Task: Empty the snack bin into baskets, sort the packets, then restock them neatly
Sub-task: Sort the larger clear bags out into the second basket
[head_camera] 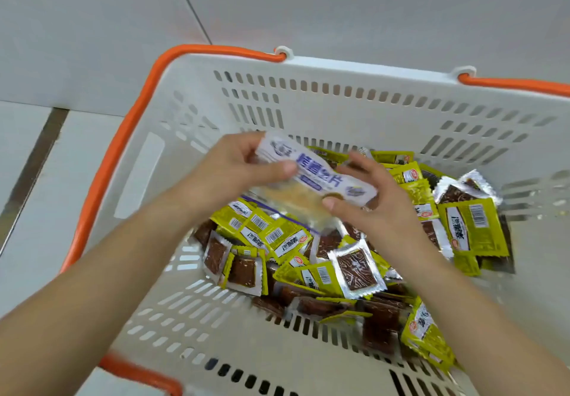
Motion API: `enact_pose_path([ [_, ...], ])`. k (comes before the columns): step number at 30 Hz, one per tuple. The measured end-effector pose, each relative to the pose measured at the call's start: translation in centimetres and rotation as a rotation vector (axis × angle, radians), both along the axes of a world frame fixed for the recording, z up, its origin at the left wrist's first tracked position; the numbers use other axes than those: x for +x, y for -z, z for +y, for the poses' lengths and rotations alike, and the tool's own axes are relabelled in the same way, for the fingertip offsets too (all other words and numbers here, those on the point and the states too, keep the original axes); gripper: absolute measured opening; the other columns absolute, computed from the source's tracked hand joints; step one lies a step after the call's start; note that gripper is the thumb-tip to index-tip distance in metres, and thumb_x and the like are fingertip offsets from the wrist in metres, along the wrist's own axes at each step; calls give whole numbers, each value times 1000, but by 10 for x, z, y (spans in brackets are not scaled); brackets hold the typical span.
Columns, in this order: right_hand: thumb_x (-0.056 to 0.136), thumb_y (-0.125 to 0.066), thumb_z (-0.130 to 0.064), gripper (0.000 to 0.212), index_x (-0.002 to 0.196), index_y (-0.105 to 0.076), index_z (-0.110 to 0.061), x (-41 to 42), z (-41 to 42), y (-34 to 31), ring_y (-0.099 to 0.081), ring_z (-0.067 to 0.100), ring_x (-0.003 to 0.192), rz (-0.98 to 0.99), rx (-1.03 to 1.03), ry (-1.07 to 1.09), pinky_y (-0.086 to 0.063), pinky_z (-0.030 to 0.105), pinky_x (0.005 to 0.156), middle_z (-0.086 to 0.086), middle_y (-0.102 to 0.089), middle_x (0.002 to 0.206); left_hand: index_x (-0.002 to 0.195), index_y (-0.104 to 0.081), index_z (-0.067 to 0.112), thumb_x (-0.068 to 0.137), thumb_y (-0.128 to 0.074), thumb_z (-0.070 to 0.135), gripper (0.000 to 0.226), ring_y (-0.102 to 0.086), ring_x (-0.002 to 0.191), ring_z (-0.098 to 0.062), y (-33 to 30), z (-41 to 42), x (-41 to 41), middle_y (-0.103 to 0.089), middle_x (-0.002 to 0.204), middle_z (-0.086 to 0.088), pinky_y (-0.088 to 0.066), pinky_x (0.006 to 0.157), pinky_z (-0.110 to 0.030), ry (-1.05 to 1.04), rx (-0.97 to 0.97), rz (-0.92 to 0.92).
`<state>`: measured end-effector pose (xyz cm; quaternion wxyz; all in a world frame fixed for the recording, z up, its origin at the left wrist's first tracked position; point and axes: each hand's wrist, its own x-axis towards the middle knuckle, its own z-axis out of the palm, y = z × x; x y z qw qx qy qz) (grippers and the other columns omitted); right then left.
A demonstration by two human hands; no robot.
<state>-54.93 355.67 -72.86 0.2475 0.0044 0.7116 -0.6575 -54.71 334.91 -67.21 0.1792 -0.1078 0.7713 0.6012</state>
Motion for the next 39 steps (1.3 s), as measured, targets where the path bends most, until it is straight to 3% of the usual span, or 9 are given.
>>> enact_pose_path([
  [3,79,-74,-11,19,93,-70,-23,-4,7,-3,-65,5,72,57,127,25,-49,17,63,-14,-72,77,97,-68,11,88,-62,42,32,-66,88,-11,31,4,0,-72,93,-6,-52,82,-27,-57,-107,-75],
  [7,83,-71,-27,22,104,-70,-20,-17,26,2,-56,18,81,297,676,73,-32,26,65,-6,-60,79,112,-63,16,99,-46,24,23,-60,92,-21,93,-10,-9,-65,110,-8,-47,83,-31,-52,-457,-315],
  [12,82,-73,-30,20,96,-70,-17,-25,38,12,-61,20,84,200,565,197,-40,29,72,-2,-66,81,128,-52,8,96,-49,17,34,-56,110,-33,129,16,-12,-61,121,-14,-48,86,-35,63,-667,-352],
  [17,82,-73,-30,20,100,-70,-21,-24,34,12,-64,18,84,171,493,174,-42,27,72,-3,-69,86,58,-51,7,89,-57,7,32,-42,57,-21,129,23,-18,-44,58,-7,-38,54,-23,-147,-474,-422],
  [23,80,-74,-25,13,85,-67,-35,-25,38,8,-67,10,86,133,351,242,-52,32,80,-17,-70,86,77,-56,16,93,-58,12,16,-48,70,-16,84,-15,-19,-53,73,1,-39,57,-16,-387,-391,-147],
  [27,83,-72,-27,9,92,-70,-27,-23,34,3,-66,3,82,143,311,225,-50,27,75,-17,-70,85,78,-55,22,97,-52,19,19,-54,77,-18,33,-44,-5,-56,79,-1,-49,72,-34,-478,-343,17],
  [30,88,-66,-32,17,101,-68,-21,-20,24,4,-65,7,88,-191,93,314,-48,26,72,-10,-70,94,80,-56,19,98,-50,17,19,-62,66,-13,22,-32,9,-62,79,-2,-55,60,-26,-582,-56,-80],
  [35,92,-51,-42,25,99,-65,-23,-17,17,-3,-71,13,76,-567,-350,294,-59,28,71,-5,-74,88,81,-61,16,94,-56,11,15,-57,71,-11,34,23,17,-59,81,0,-56,51,-24,-407,-6,-189],
  [39,77,-72,-24,32,107,-63,-24,-12,17,1,-71,17,90,-444,-168,261,-58,29,75,0,-73,98,91,-62,20,94,-56,30,12,-60,74,-11,48,23,16,-66,84,5,-52,65,-30,10,-436,29],
])
